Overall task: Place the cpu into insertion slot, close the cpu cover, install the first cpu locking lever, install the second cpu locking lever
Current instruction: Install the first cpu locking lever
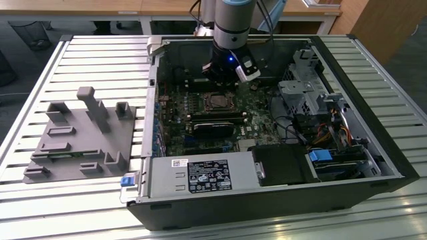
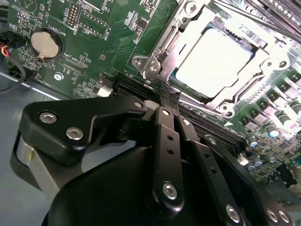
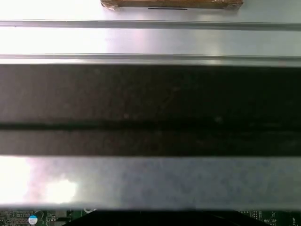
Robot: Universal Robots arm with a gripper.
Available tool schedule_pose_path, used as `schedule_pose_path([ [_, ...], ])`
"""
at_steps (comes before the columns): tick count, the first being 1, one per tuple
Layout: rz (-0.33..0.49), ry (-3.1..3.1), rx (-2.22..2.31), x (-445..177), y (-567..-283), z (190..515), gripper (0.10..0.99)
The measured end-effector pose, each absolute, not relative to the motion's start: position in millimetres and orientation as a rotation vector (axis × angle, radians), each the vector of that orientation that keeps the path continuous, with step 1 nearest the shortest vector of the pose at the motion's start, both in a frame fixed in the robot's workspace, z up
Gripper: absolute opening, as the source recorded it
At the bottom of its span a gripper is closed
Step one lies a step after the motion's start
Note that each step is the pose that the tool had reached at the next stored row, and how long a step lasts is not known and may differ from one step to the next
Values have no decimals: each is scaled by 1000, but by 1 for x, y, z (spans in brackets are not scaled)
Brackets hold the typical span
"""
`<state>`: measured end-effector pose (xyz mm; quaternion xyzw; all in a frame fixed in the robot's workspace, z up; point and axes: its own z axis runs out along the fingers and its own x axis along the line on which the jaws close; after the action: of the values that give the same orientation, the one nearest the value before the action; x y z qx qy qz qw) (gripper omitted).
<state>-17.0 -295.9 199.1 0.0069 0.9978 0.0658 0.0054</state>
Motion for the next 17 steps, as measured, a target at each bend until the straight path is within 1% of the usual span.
schedule_pose_path([
  [6, 205, 3124, 21, -17, -296, 200, 118],
  [13, 166, 3126, 21, -17, -295, 198, 118],
  [17, 161, 3126, 21, -17, -295, 199, 118],
])
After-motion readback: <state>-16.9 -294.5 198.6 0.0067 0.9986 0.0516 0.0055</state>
